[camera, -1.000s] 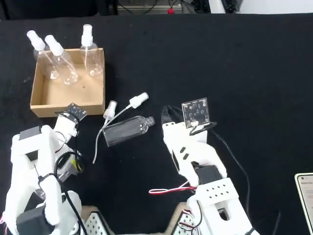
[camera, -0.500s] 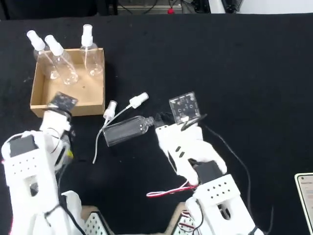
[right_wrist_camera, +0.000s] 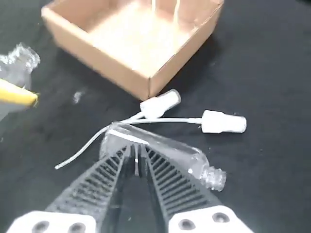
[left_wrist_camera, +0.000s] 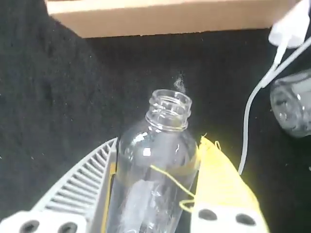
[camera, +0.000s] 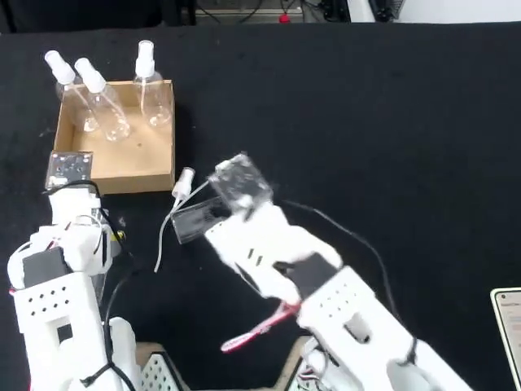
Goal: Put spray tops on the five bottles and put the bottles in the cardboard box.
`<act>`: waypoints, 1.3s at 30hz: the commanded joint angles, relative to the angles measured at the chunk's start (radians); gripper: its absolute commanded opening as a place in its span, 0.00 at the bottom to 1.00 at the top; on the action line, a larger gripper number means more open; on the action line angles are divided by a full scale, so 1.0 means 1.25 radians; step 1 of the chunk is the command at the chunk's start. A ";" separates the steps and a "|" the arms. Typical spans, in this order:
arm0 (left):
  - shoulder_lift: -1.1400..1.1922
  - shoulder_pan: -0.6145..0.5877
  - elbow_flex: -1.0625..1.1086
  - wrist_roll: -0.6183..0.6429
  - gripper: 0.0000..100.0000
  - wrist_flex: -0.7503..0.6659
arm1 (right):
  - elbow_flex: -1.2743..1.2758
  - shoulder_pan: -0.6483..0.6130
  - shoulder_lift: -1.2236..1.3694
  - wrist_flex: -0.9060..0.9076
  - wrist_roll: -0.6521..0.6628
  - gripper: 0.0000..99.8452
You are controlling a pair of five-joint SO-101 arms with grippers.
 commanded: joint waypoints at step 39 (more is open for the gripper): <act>-0.020 0.007 0.046 0.070 0.03 -0.043 | -0.401 0.151 0.535 0.166 -0.271 0.14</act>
